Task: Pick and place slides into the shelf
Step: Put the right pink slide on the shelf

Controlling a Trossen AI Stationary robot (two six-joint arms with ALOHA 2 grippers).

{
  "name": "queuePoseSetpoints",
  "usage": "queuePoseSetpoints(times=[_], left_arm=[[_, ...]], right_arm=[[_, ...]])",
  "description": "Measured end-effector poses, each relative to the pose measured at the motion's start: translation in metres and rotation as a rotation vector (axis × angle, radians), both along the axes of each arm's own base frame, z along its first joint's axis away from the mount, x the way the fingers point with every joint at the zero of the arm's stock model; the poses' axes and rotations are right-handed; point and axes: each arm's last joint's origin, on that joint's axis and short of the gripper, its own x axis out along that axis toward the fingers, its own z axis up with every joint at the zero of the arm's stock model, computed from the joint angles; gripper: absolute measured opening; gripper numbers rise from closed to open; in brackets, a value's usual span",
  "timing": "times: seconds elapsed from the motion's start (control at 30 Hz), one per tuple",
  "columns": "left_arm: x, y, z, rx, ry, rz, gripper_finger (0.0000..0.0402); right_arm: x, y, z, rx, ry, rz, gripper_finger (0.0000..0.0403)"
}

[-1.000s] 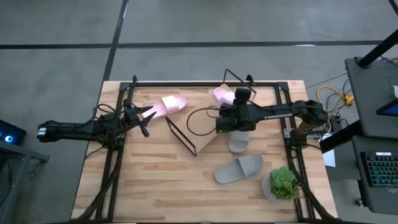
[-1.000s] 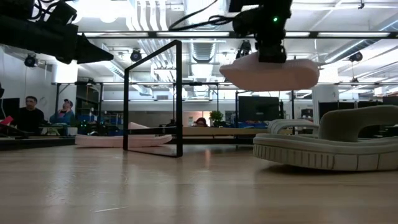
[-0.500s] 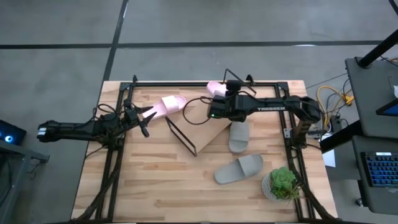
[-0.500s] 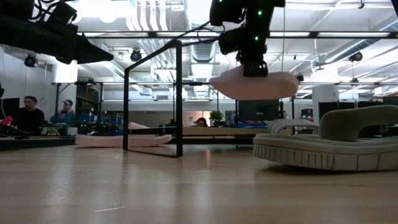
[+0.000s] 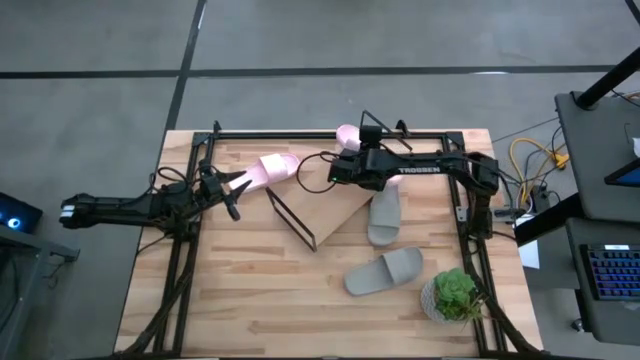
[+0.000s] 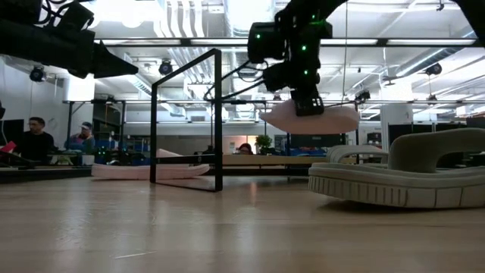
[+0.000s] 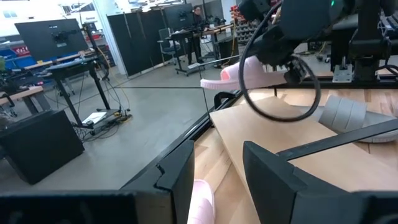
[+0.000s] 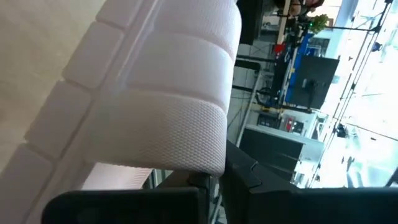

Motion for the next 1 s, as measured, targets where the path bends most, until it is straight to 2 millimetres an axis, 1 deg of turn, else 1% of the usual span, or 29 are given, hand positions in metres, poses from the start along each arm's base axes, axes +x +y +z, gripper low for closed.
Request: queuePoseSetpoints(times=[0.07,0.2,0.4,0.73,1.0], left_arm=[[0.0,0.0,0.0,0.0,0.001,0.0,0.0122],[0.0,0.0,0.0,0.0,0.001,0.001,0.0122],[0.0,0.0,0.0,0.0,0.004,0.001,0.0122],[0.0,0.0,-0.003,0.0,0.031,0.002,0.0122],[0.0,0.0,-0.003,0.001,0.029,0.002,0.0122]], right_arm=[[0.002,-0.003,-0.005,-0.016,0.024,-0.004,0.0009],[0.006,-0.008,-0.02,-0.05,0.127,0.006,0.0009],[0.011,-0.011,-0.04,-0.034,0.219,0.018,0.0009],[0.008,-0.019,-0.04,-0.046,0.263,0.011,0.0008],[0.006,-0.025,-0.04,-0.031,0.263,-0.003,0.0008]])
